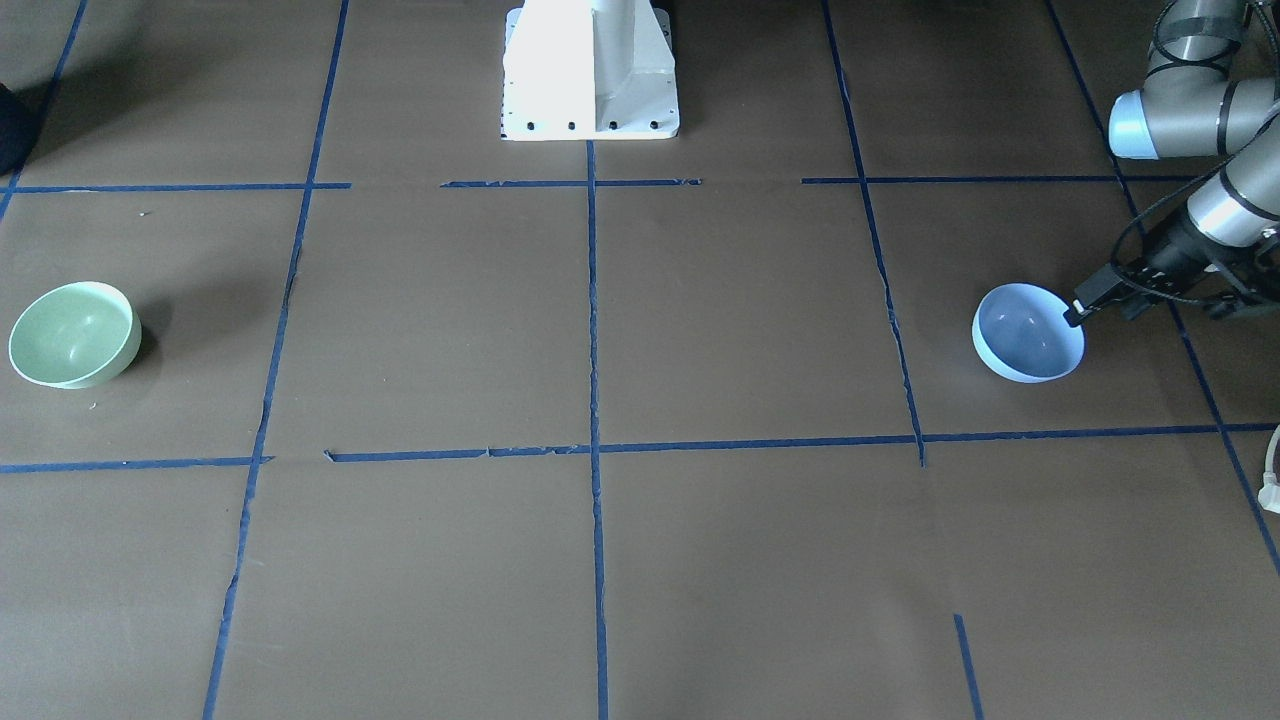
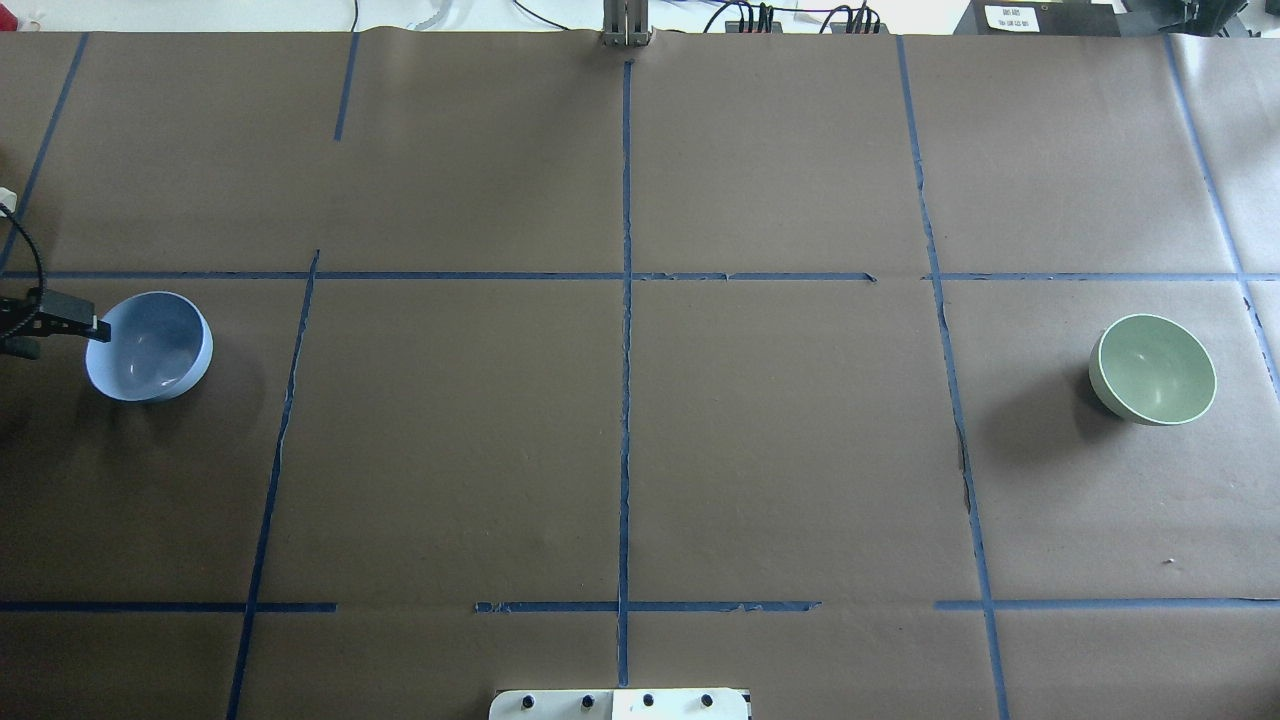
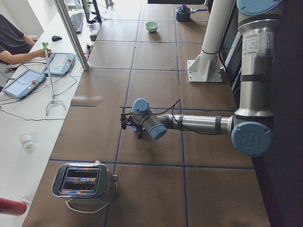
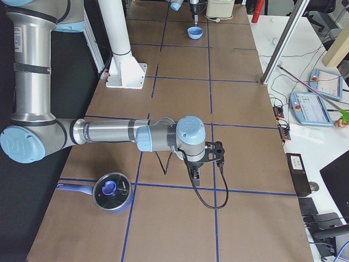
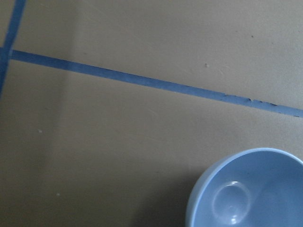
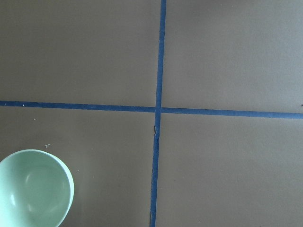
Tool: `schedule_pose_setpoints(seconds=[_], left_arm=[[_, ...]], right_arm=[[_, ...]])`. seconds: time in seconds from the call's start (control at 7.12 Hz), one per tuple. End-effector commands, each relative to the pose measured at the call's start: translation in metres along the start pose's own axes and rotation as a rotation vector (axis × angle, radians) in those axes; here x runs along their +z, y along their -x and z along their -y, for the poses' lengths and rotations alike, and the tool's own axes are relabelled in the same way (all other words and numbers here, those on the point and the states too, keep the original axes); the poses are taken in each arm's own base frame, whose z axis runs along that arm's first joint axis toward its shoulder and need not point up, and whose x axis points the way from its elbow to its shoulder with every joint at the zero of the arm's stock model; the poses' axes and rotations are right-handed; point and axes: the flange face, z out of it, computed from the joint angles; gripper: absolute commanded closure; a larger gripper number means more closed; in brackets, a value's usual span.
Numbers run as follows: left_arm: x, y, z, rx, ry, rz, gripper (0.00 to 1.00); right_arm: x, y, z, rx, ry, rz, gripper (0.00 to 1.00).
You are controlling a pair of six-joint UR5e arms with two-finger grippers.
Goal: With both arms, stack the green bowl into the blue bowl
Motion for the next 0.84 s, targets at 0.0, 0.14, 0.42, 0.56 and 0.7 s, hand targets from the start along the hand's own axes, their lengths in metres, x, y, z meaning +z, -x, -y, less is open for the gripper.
schedule_pose_setpoints(seconds=[0.0,0.14,0.42,0.56,0.7], left_arm=[[0.026,-0.011,-0.012,0.011,0.014,0.028,0.24],[0.026,-0.009,-0.012,0.01,0.013,0.03,0.57],[0.023,-0.005,-0.016,0.009,0.025,0.028,0.99],[0.023,-0.008,-0.018,0.003,0.064,0.012,1.0],[0.005,-0.02,-0.014,-0.016,0.108,-0.043,1.0]], right_arm=[[0.002,0.002,0.001,-0.004,0.004,-0.001,0.0],[0.002,0.003,0.001,-0.005,0.005,0.0,0.0],[0.003,0.003,0.001,0.014,0.006,0.003,0.0],[0.002,0.007,0.002,0.047,0.005,0.031,0.0],[0.003,0.009,0.001,0.052,0.008,0.055,0.0]])
